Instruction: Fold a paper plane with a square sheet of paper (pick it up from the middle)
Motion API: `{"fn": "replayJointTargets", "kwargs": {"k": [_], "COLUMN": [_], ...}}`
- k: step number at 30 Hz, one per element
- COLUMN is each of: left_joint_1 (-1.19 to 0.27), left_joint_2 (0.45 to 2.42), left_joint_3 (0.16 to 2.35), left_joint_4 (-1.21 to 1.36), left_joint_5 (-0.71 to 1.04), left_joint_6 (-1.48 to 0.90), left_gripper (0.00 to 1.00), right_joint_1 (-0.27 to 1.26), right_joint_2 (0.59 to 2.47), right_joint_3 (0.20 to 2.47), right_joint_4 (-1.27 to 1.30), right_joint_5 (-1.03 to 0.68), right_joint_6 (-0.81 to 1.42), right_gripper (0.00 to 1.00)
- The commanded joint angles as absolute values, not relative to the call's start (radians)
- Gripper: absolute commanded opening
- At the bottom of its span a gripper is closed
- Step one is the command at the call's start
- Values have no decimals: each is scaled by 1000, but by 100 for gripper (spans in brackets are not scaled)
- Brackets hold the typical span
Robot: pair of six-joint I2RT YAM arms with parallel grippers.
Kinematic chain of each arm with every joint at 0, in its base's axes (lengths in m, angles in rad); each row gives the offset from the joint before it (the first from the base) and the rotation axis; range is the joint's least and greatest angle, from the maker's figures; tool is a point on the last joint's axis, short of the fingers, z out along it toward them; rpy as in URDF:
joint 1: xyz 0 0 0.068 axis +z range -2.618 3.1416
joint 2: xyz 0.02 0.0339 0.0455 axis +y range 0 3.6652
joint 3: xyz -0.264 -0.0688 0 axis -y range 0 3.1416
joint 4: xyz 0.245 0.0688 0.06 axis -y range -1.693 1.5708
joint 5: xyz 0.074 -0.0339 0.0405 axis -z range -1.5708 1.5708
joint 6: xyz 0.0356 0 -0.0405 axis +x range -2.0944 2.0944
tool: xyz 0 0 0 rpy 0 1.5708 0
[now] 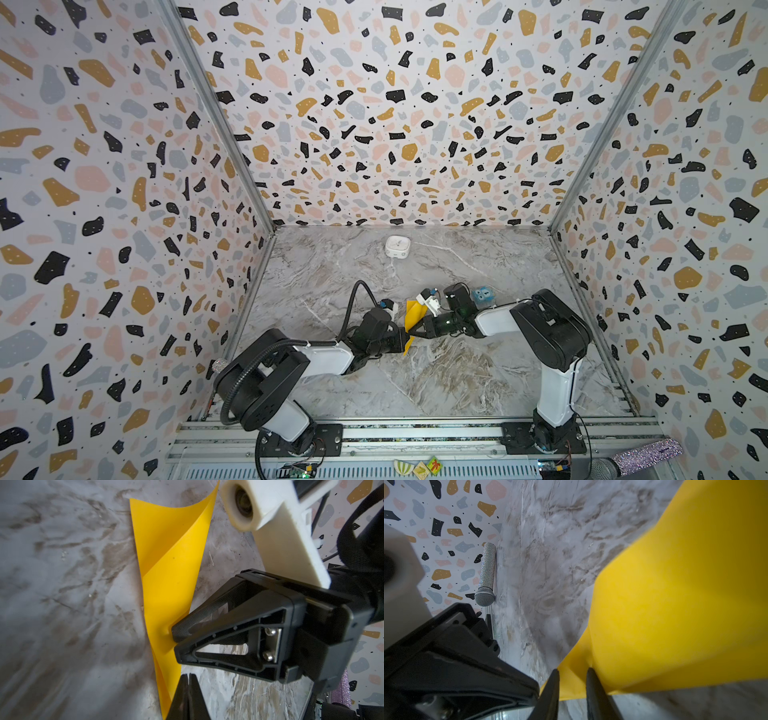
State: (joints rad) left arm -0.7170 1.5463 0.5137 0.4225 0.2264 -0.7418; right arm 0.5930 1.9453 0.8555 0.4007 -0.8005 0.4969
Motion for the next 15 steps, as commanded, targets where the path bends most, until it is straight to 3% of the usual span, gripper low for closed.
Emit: {"fn": "replayJointTargets", "kwargs": {"k": [1,15], "left_joint_1": [-732,-787], "left_joint_2": [1576,1583], "left_joint_3": [551,545], "left_joint_4": [401,303], "left_joint_5": [209,108], "left_joint_6": [-711,-687], "left_gripper": [4,2], "right_joint_1": [590,590], "right_joint_2": [1972,1974], "right_joint_3": [840,834], "right_joint_4": [359,354], "right_joint_5": [-769,-752], "right_joint_6": [508,515], "right_gripper": [25,25]}}
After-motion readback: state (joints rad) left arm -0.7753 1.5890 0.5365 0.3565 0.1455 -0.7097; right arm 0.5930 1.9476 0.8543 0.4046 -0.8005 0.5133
